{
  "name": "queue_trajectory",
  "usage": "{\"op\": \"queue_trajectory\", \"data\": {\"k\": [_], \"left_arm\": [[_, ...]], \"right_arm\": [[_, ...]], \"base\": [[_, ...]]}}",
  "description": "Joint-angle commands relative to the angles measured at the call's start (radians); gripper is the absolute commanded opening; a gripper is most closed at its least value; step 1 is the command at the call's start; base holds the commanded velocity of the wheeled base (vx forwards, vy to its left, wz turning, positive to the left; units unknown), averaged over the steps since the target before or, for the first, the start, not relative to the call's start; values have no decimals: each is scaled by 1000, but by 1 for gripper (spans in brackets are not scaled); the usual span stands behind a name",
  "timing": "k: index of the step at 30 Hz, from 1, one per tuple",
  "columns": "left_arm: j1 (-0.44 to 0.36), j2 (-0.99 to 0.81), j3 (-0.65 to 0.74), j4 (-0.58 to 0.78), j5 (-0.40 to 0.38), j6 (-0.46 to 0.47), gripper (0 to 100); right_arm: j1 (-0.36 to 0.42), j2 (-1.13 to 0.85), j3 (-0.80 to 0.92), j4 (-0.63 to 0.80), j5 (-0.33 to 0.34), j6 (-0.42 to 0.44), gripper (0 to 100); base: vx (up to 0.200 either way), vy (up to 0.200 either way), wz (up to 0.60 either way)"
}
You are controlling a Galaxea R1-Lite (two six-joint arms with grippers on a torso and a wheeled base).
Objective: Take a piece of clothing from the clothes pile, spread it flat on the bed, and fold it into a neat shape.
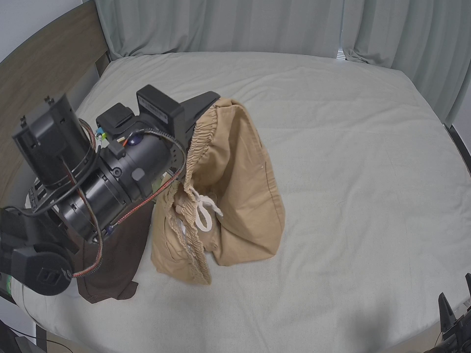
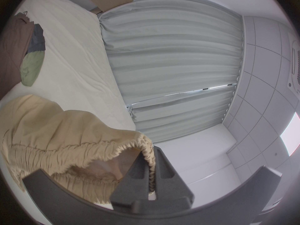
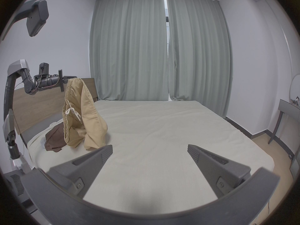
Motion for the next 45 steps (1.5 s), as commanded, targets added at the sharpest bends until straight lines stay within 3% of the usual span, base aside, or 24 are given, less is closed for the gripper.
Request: {"op": "queue_trajectory", "data": {"k": [1,27,45], "left_arm": [[-43,-8,-35,3,4,-3,0],[-232,291,-242,5,4,-3,0],[-320,431,-468,49,-79,-77,0]], "right_arm": [[0,-16,18,0,1,0,100],[0,-16,18,0,1,0,100],[-1,-16,18,0,1,0,100]], "base": [[0,0,0],[0,0,0],[0,0,0]]}}
